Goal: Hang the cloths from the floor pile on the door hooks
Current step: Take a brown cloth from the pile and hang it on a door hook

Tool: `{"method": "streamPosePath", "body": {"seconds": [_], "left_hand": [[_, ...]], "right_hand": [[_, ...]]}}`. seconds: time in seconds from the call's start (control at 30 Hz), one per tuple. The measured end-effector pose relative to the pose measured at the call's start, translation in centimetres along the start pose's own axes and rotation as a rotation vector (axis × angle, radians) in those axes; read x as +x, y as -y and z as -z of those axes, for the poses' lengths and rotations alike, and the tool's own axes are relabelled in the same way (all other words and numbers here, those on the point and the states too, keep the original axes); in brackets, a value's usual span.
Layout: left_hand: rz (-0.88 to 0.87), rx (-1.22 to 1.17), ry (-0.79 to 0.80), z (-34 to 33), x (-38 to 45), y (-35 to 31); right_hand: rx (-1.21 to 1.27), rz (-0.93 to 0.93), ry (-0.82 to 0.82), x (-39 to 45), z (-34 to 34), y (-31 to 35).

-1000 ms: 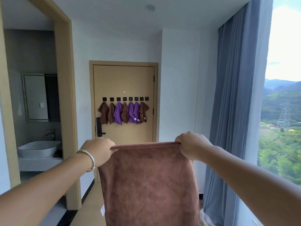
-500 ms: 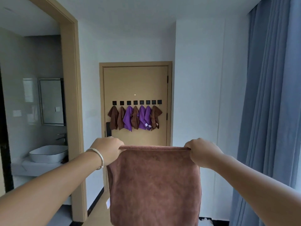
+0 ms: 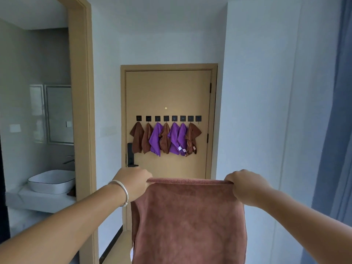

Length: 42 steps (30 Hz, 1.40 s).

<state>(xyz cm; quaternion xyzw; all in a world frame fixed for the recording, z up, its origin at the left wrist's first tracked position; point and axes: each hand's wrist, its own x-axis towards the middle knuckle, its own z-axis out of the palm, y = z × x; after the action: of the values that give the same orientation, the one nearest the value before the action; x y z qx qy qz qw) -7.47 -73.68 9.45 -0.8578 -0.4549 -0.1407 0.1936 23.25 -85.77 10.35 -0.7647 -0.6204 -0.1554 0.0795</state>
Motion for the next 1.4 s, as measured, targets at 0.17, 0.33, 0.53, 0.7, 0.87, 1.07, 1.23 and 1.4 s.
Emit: {"method": "streamPosePath", "body": {"seconds": [0.17,0.33,0.53,0.7,0.87,1.07,1.23,1.4], "left_hand": [[-0.026,-0.039,-0.022,-4.0,6.4,5.6],[-0.029,-0.06,-0.025,-7.7,12.8,10.4],[-0.038,-0.05,-0.028,-11.3,18.2,13.1],[-0.038,-0.06,-0.036,-14.3,23.1,14.3],[-0.021,-0.063,-0.06,-17.6,28.6,14.3],[0.009,-0.079,-0.042,-19.9,36.7,13.1],[0.025,-0.029,0.003,-22.4,44.3,12.0],[0.0,-0.085,0.013,-26.6,50.3,10.8]], "right_hand": [[-0.021,-0.008,0.021,8.1,-1.2,2.9],[-0.043,-0.05,0.015,15.7,-2.3,5.6],[-0.046,-0.083,0.046,21.5,-4.7,7.2],[-0.017,-0.067,0.05,26.1,-7.2,6.6],[0.022,-0.07,0.047,32.7,-10.4,4.4],[0.078,-0.04,-0.025,41.9,-13.5,0.0],[0.179,0.029,-0.057,49.2,-16.5,-4.1],[0.329,0.044,-0.095,54.8,-20.6,-7.6]]}}
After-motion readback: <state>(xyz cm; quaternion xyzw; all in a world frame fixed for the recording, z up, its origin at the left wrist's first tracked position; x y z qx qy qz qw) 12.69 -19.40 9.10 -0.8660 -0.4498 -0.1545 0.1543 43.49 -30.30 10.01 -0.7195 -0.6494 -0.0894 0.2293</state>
